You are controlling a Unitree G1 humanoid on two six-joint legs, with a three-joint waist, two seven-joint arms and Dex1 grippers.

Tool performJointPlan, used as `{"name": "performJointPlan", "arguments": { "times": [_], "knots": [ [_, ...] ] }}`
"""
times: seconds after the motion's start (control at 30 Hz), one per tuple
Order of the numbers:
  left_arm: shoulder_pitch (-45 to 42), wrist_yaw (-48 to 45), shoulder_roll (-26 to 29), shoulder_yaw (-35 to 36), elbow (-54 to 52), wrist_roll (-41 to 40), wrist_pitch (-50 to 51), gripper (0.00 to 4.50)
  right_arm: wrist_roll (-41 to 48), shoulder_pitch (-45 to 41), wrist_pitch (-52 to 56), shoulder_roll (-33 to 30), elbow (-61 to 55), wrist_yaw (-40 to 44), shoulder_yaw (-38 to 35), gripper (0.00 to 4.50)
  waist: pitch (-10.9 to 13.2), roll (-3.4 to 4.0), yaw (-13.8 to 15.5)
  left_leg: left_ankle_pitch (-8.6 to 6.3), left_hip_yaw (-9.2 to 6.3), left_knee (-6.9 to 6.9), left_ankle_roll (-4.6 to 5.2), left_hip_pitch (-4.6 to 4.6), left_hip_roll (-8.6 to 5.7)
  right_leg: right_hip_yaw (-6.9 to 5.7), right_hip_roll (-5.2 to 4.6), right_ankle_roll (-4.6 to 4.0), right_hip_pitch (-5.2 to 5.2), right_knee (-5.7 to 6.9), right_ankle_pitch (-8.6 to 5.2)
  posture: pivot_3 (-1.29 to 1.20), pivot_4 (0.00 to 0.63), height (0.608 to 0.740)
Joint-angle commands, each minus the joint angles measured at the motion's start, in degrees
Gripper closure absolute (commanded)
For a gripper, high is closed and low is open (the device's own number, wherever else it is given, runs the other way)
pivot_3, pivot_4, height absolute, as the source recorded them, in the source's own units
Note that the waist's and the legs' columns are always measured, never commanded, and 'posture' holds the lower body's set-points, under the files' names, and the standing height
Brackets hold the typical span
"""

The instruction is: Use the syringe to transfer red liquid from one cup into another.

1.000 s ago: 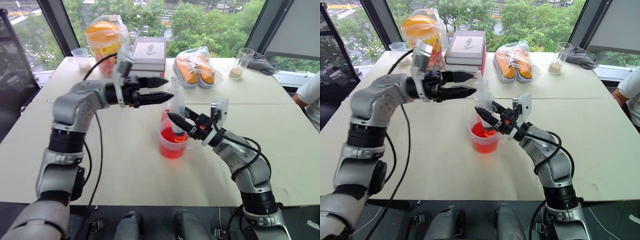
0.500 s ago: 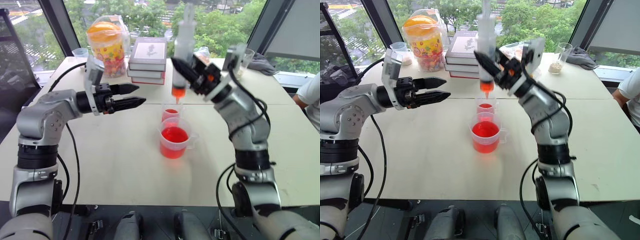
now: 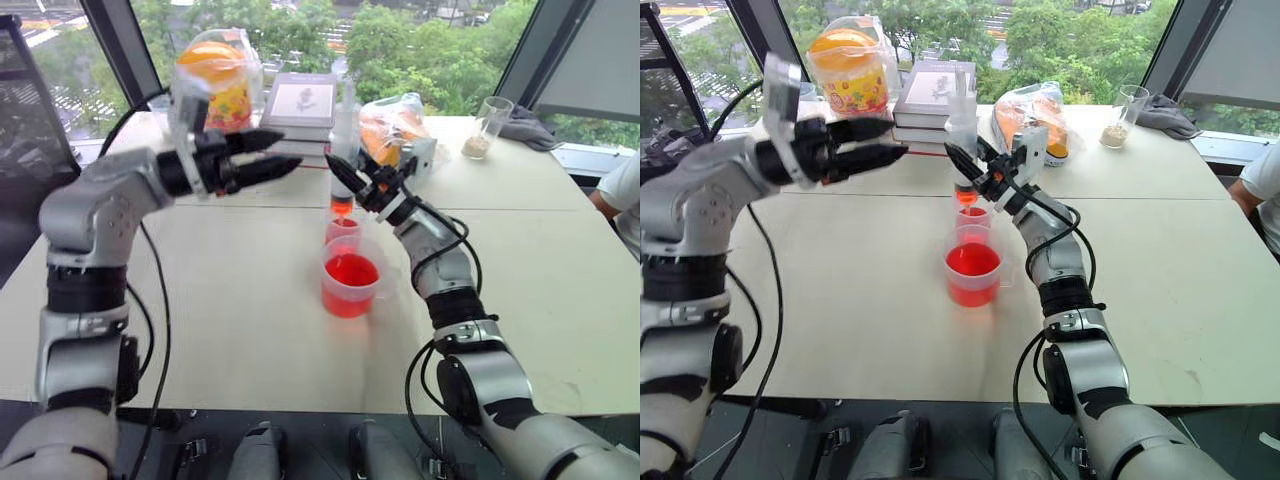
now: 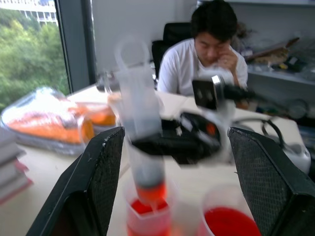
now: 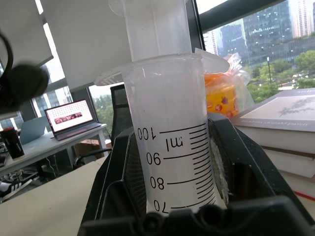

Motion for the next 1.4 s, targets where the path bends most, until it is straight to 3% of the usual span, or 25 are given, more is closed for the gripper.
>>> {"name": "performJointPlan", "arguments": {
  "times": [0.03,0.4,0.63,0.7,0.87,0.9,1.4],
  "knots": [
    [-5.32,-2.11,-2.46,-1.81,7.07,3.09,-5.16,1.06,-0.63,-0.69,-1.80,0.57,-3.17,-0.38,0.11,3.11,0.00,0.00,-0.15,0.00,0.00,0.00,0.00,0.00,0.00,0.00,0.00,0.00,0.00,0.00,0.00,0.00,0.150,0.740],
    [-15.04,-8.16,-10.91,-5.06,25.69,10.19,-15.66,1.06,-2.33,-1.15,-3.16,0.61,0.02,-0.28,0.03,3.11,0.01,0.02,-0.33,0.00,0.01,-0.11,0.00,-0.03,0.05,0.02,0.09,0.00,-0.12,-0.01,-0.01,0.00,0.150,0.740],
    [-17.51,-10.97,-12.86,-4.48,31.04,11.28,-16.71,1.06,-3.03,-0.85,-3.20,1.56,0.00,-0.52,0.58,3.11,0.02,0.03,-0.45,0.00,0.00,-0.10,0.00,-0.04,0.04,0.02,0.09,0.00,-0.12,0.00,-0.01,0.00,0.150,0.740],
    [-17.73,-11.45,-13.25,-4.35,31.90,11.67,-16.99,1.84,-3.10,-0.85,-3.11,1.67,-0.19,-0.54,0.57,3.11,0.02,0.03,-0.51,0.00,0.00,-0.10,0.00,-0.04,0.05,0.02,0.09,0.00,-0.12,0.00,-0.01,0.00,0.150,0.740],
    [-18.60,-11.66,-14.30,-3.94,34.58,13.06,-18.69,4.29,-3.14,-1.17,-3.14,1.23,-0.36,-0.33,0.44,3.11,0.02,0.03,-0.39,0.00,0.00,-0.10,0.00,-0.04,0.05,0.02,0.09,0.00,-0.12,0.00,-0.01,0.00,0.150,0.740],
    [-18.63,-11.89,-14.40,-3.82,34.81,13.23,-18.86,4.44,-3.15,-1.17,-3.09,1.13,-0.61,-0.33,0.44,3.11,0.02,0.03,-0.33,0.00,0.00,-0.10,0.00,-0.04,0.04,0.02,0.08,0.00,-0.12,0.00,-0.01,0.00,0.150,0.740],
    [-13.06,-13.63,-16.94,-5.39,35.64,16.83,-23.74,4.44,-1.63,-3.89,0.27,-2.57,-6.76,-1.59,-1.32,3.11,0.02,0.03,-0.42,0.00,0.00,-0.10,0.00,-0.04,0.04,0.02,0.08,0.00,-0.12,0.01,-0.01,0.00,0.150,0.740]
  ]
}}
